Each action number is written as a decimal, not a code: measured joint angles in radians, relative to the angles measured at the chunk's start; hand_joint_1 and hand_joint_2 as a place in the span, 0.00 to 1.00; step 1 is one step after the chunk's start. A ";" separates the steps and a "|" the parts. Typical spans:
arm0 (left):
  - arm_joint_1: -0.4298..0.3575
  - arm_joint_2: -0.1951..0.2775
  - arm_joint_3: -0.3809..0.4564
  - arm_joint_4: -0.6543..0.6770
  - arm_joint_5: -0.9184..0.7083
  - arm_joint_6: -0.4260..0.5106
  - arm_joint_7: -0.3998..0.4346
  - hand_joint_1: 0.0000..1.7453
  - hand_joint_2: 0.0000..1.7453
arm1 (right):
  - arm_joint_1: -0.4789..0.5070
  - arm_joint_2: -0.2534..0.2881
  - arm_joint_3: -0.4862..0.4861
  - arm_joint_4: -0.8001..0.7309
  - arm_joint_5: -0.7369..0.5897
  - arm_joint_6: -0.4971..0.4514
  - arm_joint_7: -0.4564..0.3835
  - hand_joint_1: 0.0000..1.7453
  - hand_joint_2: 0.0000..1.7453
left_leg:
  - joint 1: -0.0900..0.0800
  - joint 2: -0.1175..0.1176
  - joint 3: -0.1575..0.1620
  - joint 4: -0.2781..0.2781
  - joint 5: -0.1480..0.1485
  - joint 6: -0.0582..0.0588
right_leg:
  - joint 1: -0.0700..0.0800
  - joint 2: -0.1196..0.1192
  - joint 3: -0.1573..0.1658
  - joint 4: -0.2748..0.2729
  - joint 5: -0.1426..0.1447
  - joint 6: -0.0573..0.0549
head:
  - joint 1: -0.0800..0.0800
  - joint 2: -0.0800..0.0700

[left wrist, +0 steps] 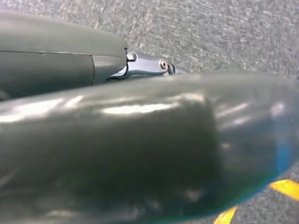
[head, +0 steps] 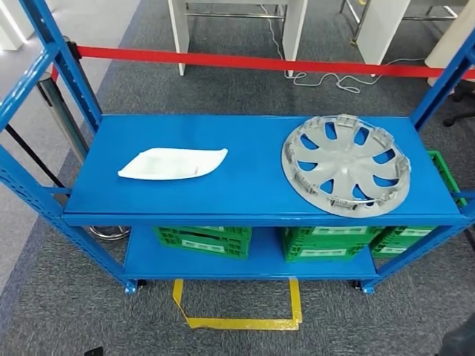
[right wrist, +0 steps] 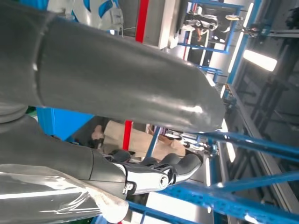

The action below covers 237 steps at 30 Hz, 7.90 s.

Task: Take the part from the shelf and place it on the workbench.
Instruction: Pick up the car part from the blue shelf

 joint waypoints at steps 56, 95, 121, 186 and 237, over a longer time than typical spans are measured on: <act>-0.052 0.019 0.058 0.015 -0.196 -0.137 0.027 0.00 0.00 | -0.536 -0.590 -0.392 0.700 0.096 0.363 0.224 0.00 0.00 | -0.011 0.005 -0.063 0.040 0.042 -0.016 | 0.003 -0.002 0.036 -0.175 0.125 -0.036 | -0.005 0.000; -0.083 0.017 0.060 0.023 -0.254 -0.147 0.069 0.00 0.00 | -0.783 -0.659 0.195 0.878 0.259 0.517 0.145 0.00 0.00 | -0.006 0.000 -0.043 -0.010 0.049 0.007 | 0.002 0.000 -0.103 0.014 0.060 -0.003 | 0.021 0.000; -0.082 0.016 0.061 0.025 -0.272 -0.143 0.092 0.00 0.00 | -0.914 -0.544 0.608 1.038 0.632 0.218 0.408 0.00 1.00 | -0.007 -0.003 -0.066 0.006 0.053 -0.020 | 0.005 0.000 -0.002 -0.171 0.148 -0.026 | 0.015 0.000; -0.086 0.008 0.079 0.027 -0.290 -0.109 0.137 0.00 0.00 | -0.991 -0.397 0.422 1.429 0.804 0.237 0.507 1.00 1.00 | 0.018 0.005 -0.025 0.008 0.032 -0.016 | 0.000 0.005 -0.023 -0.094 0.095 -0.008 | 0.008 0.000; -0.075 0.012 0.086 0.027 -0.308 -0.115 0.133 0.00 0.00 | -0.911 -0.423 0.435 1.317 0.820 0.136 0.480 0.00 0.00 | 0.014 0.000 -0.154 0.272 -0.074 -0.059 | 0.008 -0.001 0.011 -0.187 0.164 -0.059 | 0.005 0.000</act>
